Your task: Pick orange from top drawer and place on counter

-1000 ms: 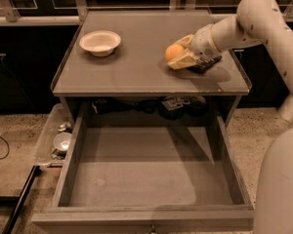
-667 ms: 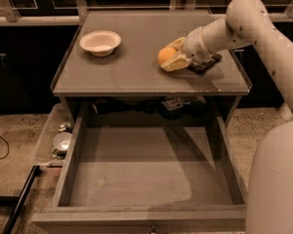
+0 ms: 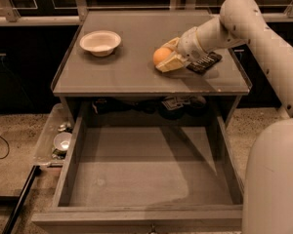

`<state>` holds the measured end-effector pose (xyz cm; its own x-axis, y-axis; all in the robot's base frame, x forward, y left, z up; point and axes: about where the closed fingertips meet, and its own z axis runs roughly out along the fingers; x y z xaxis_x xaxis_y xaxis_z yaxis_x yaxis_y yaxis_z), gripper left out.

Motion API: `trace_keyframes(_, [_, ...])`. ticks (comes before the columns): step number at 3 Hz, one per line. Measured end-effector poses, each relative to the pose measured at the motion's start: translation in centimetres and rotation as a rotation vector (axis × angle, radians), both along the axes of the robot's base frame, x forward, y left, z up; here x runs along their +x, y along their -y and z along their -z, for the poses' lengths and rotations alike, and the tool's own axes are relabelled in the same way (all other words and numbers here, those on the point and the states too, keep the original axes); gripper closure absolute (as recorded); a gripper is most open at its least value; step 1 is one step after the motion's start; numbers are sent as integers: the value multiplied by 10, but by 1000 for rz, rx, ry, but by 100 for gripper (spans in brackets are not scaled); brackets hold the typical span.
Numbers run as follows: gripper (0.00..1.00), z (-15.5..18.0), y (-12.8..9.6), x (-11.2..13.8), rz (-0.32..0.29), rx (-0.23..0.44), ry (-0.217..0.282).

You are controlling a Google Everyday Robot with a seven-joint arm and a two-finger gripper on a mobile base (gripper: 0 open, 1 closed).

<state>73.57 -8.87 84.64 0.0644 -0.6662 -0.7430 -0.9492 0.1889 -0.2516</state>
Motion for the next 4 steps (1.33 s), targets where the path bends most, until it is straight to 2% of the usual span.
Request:
trace_keyframes(2, [11, 0, 0, 0, 0, 0, 0])
trace_keyframes(3, [0, 0, 0, 0, 0, 0, 0])
trace_keyframes(4, [0, 0, 0, 0, 0, 0, 0])
